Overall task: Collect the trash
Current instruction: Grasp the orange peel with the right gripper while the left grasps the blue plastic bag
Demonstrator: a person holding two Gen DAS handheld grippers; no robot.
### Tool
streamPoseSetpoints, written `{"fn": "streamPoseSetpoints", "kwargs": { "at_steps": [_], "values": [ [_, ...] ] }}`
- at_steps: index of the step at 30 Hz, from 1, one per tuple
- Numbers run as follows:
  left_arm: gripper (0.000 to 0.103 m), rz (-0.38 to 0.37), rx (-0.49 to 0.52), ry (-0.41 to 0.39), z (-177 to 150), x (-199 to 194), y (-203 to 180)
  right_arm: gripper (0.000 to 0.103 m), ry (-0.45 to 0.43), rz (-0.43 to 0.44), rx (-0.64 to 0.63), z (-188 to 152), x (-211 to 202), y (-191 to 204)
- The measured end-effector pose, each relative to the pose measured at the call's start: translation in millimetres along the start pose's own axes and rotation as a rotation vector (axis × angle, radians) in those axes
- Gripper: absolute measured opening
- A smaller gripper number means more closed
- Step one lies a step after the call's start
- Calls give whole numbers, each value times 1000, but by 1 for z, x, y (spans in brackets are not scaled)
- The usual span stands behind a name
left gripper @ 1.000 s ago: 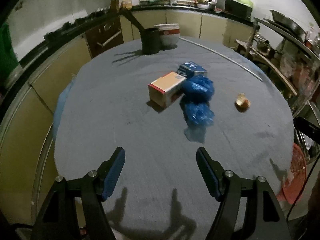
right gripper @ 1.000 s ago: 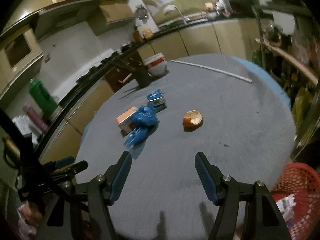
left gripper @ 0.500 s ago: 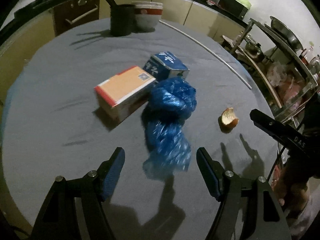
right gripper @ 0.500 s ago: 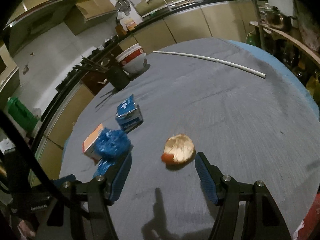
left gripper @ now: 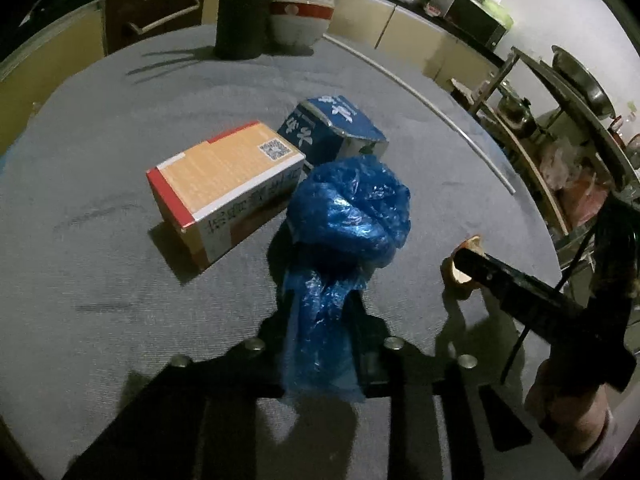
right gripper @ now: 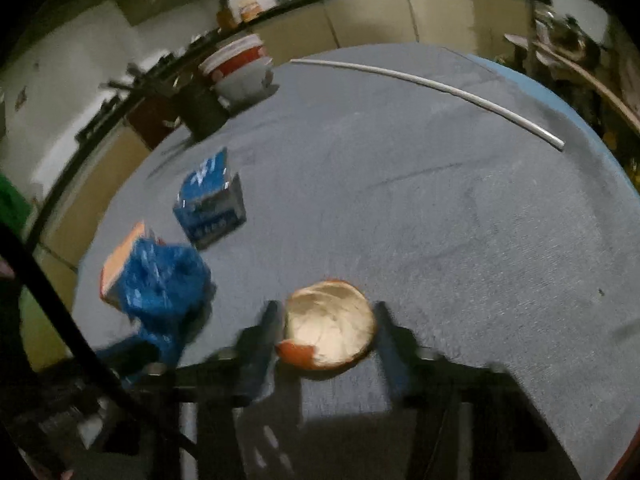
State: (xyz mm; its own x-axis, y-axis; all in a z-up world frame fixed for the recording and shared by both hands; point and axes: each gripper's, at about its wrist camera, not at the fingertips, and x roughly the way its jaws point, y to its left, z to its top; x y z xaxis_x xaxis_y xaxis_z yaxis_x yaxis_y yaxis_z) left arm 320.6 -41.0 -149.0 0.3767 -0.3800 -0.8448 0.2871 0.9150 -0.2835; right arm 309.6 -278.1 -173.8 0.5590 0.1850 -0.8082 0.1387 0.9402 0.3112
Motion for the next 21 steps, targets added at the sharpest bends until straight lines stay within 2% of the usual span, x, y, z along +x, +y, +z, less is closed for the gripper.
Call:
{"fn": "streamPoseSetpoints", "kwargs": {
  "at_steps": [1,2,4,15,19,20,21],
  "values": [
    [8,4,-2,-4,-1,-3,1,37,-11,-6,-14,-2,-2,2],
    [8,5,-6,-6,-2,-6,2,33,-18,-7,-31,-4,-5,4],
    [4,9,-6,-17,-7,-15,4,31,-30,0,-39,-9,-12,6],
    [2,5,7,-73,-56,-77,3,29,-127,80,-18,-46,-82,9],
    [2,-50,-1,-80,-62,-91,6,29,-145,102,-24,-64,-104,13],
    [4,-53,-5,-78,-61,-93,6,29,-150,103,-28,-70,-110,13],
    [19,-46,-7,-72,-60,-93,5,29,-154,105,-29,-74,-116,13]
  ]
}}
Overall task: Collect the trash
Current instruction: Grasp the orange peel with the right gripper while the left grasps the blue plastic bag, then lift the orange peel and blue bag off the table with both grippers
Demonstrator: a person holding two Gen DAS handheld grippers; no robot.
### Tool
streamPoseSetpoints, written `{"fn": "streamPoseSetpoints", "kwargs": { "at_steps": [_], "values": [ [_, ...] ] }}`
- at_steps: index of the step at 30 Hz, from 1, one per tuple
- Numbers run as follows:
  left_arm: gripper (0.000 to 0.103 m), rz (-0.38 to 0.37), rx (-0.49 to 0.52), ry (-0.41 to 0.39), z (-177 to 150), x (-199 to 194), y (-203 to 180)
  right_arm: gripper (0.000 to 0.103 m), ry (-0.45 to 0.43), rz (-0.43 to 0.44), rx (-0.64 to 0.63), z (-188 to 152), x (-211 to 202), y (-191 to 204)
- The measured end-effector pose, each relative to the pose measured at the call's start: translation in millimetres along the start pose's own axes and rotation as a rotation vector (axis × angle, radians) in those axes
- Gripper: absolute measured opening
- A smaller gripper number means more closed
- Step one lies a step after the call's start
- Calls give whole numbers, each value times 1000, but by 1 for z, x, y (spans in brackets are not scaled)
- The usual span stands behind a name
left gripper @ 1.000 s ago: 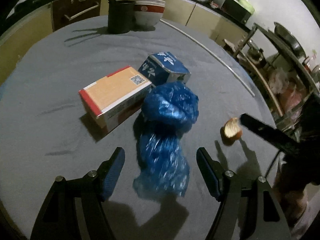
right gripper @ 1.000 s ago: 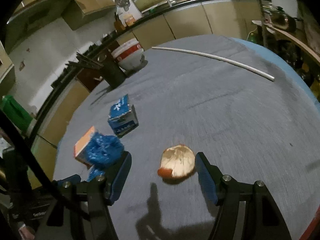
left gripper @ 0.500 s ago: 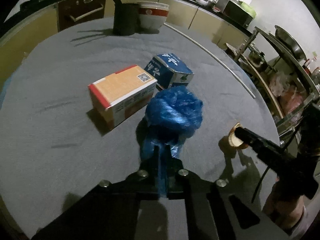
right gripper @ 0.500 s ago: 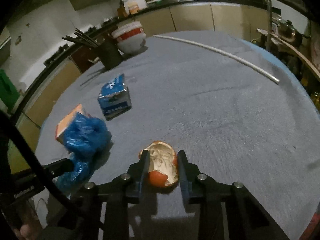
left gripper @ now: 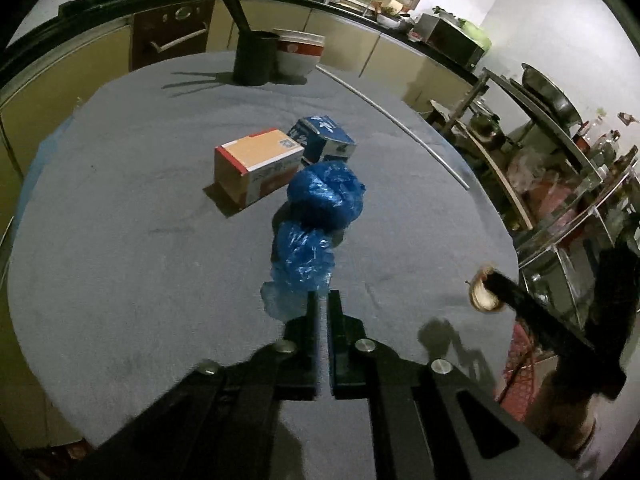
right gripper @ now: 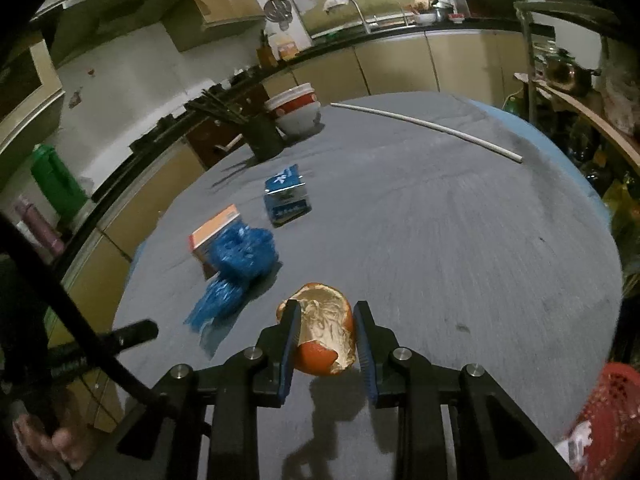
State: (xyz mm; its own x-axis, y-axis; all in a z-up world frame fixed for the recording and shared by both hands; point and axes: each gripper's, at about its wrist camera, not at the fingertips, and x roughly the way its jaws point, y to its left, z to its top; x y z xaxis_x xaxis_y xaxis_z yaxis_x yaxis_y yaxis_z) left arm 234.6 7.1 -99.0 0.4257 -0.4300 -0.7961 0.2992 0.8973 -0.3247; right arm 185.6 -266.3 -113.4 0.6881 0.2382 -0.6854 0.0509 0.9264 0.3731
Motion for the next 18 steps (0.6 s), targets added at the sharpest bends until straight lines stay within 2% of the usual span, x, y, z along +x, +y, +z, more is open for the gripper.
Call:
{"fn": "streamPoseSetpoints", "kwargs": {
  "at_steps": [1,3,5,7,9,11,12,13,14,15,18],
  "values": [
    [48,5,0,10,2,1,-1,29,-4,4,2,-5,-7,-1],
    [76,15,1,-7,5,5,-2,29,-12,7,9,-13,-17,-3],
    [76,40,3,-14,9,15,-4,29,-14,8,19,-22,-26,-8],
    [76,51,21,19,16,33,-8,29,-14,6,30,-27,-32,-13],
    [76,94,40,53,21,54,-11,29,-14,4,40,-32,-37,-20],
    [76,110,50,63,23,72,-11,29,-11,2,57,-34,-41,-28],
    [66,112,48,72,24,82,-10,29,-12,0,64,-35,-42,-31],
    [38,118,41,88,25,88,-8,29,-12,-1,69,-36,-43,-34],
    [26,120,23,120,26,97,-5,29,-13,-3,74,-36,-44,-36],
    [26,111,8,120,26,98,-3,29,-14,-3,79,-36,-45,-38],
    [18,113,-12,67,23,85,-2,29,-20,1,80,-38,-49,-40]
  ]
}}
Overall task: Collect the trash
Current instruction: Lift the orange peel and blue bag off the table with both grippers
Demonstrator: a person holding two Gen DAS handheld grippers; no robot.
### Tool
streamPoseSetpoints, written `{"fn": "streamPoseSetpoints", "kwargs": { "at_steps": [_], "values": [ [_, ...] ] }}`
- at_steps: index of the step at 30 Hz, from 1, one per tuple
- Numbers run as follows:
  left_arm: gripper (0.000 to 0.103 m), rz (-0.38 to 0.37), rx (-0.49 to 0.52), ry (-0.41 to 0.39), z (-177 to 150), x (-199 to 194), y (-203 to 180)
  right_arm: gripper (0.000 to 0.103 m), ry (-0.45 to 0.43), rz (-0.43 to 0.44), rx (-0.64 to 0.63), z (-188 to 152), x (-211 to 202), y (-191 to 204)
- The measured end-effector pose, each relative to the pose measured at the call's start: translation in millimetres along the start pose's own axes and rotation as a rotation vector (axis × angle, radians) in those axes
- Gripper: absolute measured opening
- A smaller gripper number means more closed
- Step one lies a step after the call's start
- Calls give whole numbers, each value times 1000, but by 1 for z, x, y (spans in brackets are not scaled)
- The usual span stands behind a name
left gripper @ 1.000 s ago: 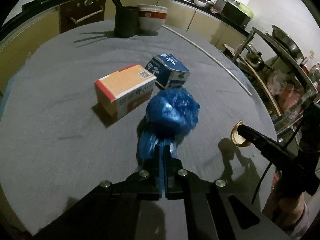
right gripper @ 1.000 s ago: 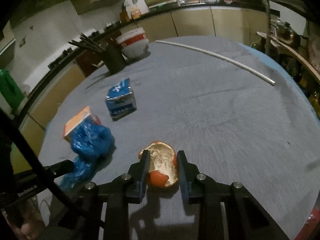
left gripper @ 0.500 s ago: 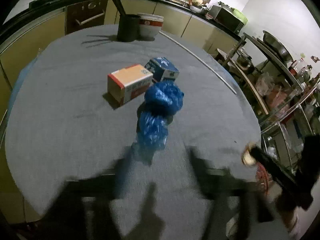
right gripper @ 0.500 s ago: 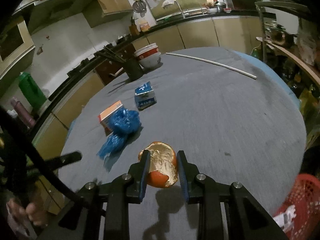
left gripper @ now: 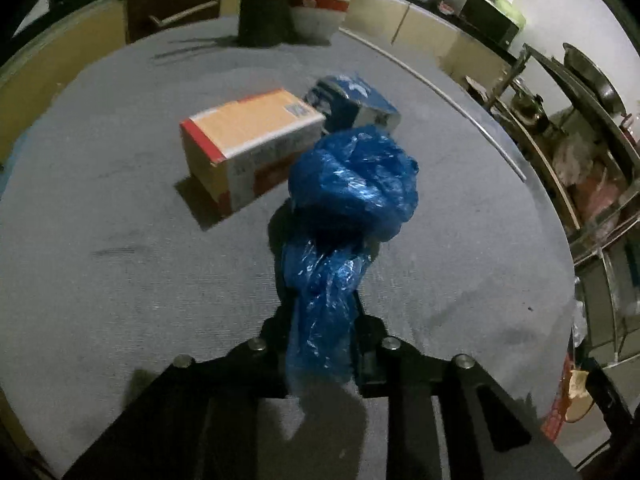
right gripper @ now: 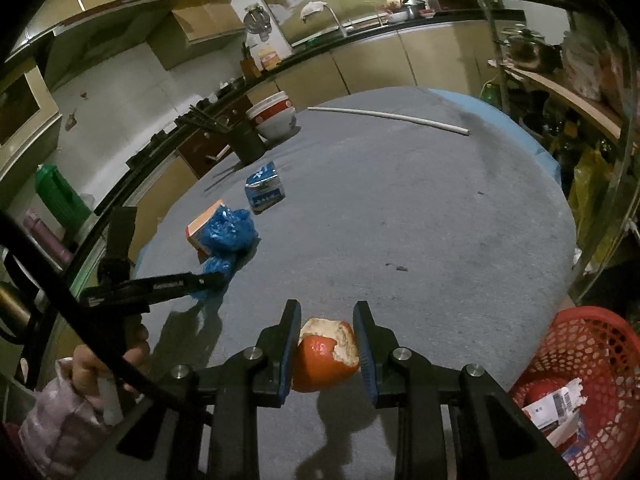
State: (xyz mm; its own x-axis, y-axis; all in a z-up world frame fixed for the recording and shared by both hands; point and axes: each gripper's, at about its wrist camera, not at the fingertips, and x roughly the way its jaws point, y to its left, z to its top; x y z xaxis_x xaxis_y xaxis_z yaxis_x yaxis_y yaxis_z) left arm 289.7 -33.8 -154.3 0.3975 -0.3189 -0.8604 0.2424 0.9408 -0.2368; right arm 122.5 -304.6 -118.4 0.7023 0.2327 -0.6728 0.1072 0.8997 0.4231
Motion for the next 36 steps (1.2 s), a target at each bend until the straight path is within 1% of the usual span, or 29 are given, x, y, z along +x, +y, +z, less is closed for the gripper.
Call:
{"fn": "streamPoseSetpoints", "kwargs": {
  "at_steps": [2,7,11,15,17,21,24,30,36],
  "values": [
    [16,-1,14,-29,-5,-12,-3,29,-6,6,-7,-1,-2,2],
    [12,-15,77,-100,-29,-57,-13,29,-27,24,-28,-3,-10,9],
    [11,-37,80,-133,-51,-86,-14,29,-43,44,-41,-6,-19,18],
    [11,-21,87,-163,-69,-105,-16,29,-52,58,-54,-13,-28,26],
    [11,-14,92,-172,-74,-110,-18,29,-55,62,-60,-16,-33,28],
    [11,-17,100,-190,-87,-123,-22,29,-64,66,-65,-24,-43,32],
    [11,2,136,-219,-100,-134,-32,29,-81,69,-72,-30,-53,35],
    [11,68,228,-284,-127,-158,-61,29,-106,89,-58,-42,-69,34],
    [11,133,274,-323,-150,-173,-81,29,-128,116,-54,-56,-83,34]
  ]
}}
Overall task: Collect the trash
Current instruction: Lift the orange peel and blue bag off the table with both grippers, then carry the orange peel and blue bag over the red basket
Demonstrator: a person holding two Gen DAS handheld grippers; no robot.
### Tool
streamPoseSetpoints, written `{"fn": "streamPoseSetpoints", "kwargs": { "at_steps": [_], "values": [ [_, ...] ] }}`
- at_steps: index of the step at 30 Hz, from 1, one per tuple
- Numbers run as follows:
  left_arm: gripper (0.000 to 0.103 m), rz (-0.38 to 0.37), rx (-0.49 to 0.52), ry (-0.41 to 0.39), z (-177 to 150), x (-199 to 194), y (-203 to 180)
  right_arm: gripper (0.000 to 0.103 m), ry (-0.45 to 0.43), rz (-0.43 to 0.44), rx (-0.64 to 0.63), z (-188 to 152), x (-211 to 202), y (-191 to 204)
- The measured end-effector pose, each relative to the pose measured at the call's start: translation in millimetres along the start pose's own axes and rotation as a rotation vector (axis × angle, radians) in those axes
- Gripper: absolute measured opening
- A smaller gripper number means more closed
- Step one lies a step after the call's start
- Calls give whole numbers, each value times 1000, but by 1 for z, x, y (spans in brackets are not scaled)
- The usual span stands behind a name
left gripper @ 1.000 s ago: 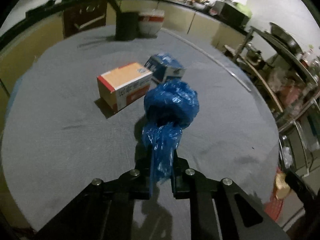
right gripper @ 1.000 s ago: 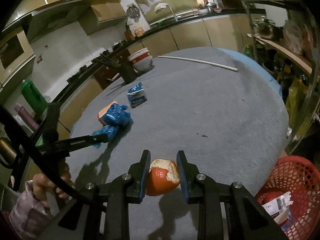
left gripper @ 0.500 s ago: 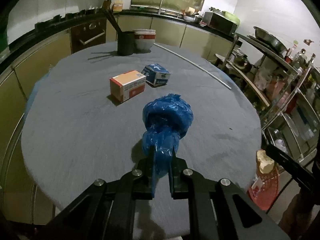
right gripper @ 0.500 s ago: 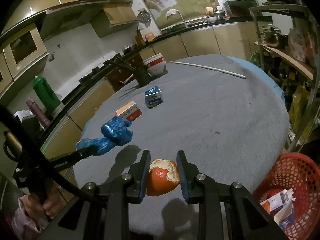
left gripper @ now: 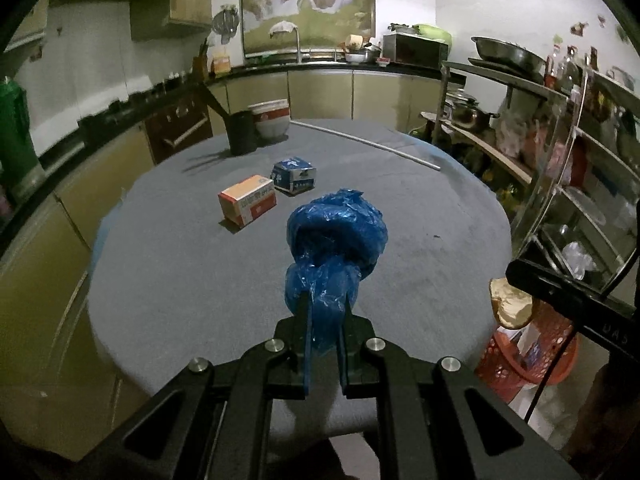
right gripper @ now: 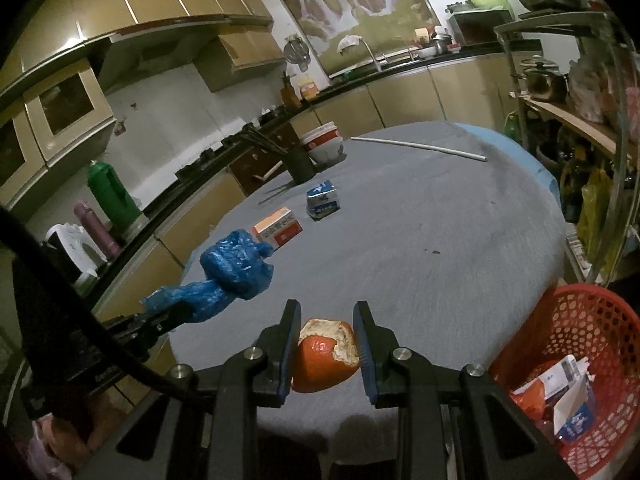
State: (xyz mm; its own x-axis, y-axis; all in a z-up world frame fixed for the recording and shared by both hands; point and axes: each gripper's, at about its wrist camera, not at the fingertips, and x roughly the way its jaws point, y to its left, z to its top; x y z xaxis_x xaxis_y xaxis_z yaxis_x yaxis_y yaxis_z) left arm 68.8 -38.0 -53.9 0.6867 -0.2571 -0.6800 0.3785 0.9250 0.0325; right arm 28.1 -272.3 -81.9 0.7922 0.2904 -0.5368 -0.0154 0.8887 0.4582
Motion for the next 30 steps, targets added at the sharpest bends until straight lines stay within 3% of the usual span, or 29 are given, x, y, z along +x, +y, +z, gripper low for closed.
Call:
{"fn": "streamPoseSetpoints", "kwargs": {
  "at_steps": [20,24,30],
  "values": [
    [7,107,65,-119,-23,-55,-20,29,-53,63,-1,-28,-31,18],
    [6,102,58,-129,-27,-34,-13,29,-55,58,-1,-27,-32,19],
    [2,24,-139,16,-32,28,42,29,-34,57,29,-29,-25,11]
  ]
}}
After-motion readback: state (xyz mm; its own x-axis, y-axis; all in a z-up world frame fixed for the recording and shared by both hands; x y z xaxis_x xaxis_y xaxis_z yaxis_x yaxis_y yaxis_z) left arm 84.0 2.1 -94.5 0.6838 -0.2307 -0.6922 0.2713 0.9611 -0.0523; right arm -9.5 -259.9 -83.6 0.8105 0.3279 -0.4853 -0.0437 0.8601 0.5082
